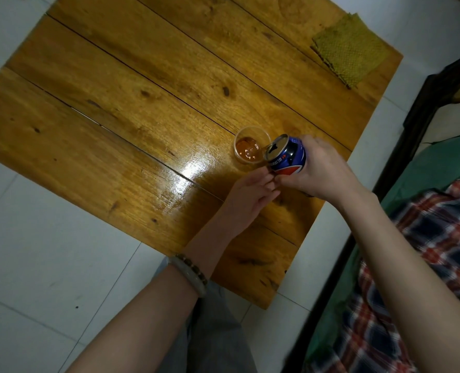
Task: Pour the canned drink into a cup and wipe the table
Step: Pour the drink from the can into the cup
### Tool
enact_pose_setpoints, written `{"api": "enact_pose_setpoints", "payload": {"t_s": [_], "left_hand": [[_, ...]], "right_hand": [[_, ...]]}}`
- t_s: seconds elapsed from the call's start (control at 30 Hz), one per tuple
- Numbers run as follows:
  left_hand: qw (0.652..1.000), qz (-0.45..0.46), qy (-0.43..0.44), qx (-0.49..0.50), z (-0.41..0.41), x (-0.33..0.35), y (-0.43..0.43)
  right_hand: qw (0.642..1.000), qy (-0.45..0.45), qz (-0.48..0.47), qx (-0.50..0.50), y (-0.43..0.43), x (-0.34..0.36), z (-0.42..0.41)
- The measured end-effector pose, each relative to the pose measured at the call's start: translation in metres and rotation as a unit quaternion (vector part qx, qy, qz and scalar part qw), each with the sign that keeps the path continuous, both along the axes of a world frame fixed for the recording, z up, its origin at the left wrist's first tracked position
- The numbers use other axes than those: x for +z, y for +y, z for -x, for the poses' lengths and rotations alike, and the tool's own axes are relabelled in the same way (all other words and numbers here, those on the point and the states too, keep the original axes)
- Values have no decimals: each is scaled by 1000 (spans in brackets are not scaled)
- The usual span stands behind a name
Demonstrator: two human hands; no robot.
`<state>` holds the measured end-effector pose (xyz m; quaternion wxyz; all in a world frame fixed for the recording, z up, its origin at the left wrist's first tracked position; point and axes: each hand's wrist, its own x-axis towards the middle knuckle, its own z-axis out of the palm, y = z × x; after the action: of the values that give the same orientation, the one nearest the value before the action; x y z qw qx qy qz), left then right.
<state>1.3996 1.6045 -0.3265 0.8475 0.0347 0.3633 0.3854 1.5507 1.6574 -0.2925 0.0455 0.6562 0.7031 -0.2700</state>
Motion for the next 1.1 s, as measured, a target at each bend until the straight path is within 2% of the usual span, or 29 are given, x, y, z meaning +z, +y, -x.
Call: {"api": "enact_pose_setpoints", "payload": {"t_s": [0.83,0.93,1.03,1.1], "left_hand": [[1000,2,16,-11,2,3,-1],[999,-12,39,-18,2,0,-2],[989,-61,117,-68,1,-6,-3],[986,-69,130,-77,1,-8,-4]], "right_hand": [[1000,-8,-2,7,0,4,4],[1000,-12,-2,9,0,3,4],[1000,-12,0,10,-1,3,3],[1000,-14,-2,11,-1,3,4]]}}
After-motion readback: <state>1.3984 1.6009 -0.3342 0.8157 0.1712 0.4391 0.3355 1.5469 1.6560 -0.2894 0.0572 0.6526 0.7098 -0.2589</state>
